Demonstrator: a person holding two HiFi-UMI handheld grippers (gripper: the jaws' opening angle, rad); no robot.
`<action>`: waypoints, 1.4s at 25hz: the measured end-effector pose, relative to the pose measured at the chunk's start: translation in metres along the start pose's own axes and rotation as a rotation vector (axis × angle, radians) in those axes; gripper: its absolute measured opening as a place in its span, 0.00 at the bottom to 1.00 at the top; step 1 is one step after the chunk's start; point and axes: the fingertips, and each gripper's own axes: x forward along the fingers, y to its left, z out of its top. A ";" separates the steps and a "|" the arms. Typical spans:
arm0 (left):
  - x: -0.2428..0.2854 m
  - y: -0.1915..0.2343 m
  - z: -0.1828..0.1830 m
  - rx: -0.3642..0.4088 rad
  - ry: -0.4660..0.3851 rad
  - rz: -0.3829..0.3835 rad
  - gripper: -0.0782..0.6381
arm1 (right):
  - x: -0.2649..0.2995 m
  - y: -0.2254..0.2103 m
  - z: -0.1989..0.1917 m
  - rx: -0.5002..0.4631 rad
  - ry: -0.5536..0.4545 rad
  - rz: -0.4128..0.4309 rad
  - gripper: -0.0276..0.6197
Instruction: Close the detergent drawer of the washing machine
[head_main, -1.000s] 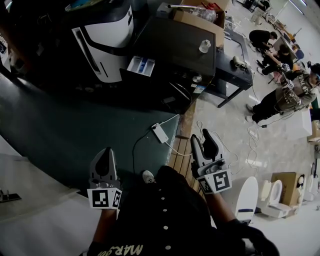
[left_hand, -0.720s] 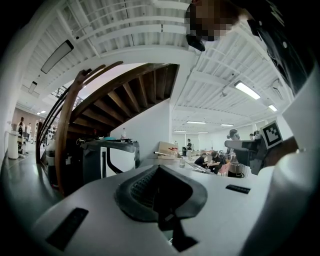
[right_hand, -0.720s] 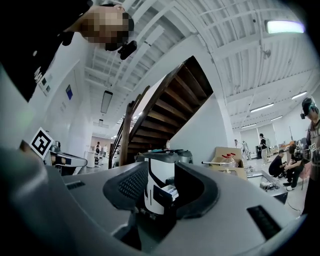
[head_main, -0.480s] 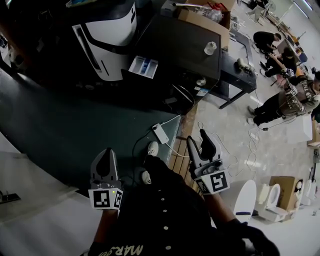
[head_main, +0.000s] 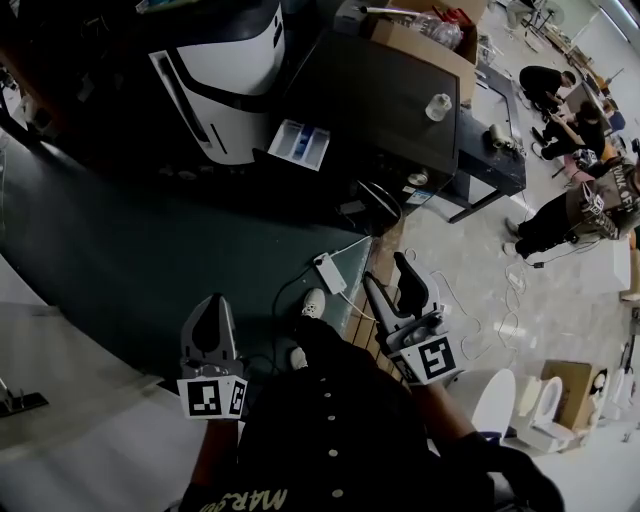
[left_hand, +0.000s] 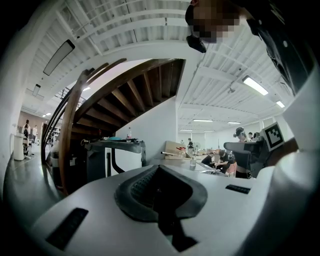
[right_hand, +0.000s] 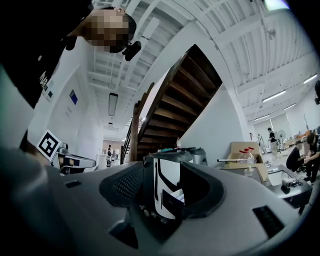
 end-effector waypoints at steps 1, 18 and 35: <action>0.003 0.003 0.000 -0.001 0.003 0.002 0.13 | 0.004 0.000 -0.003 -0.002 0.012 0.006 0.39; 0.089 0.050 0.021 0.019 0.005 0.030 0.13 | 0.113 -0.031 0.005 0.063 -0.008 0.051 0.33; 0.161 0.065 0.040 0.028 -0.009 0.071 0.13 | 0.188 -0.075 0.004 0.012 0.007 0.086 0.32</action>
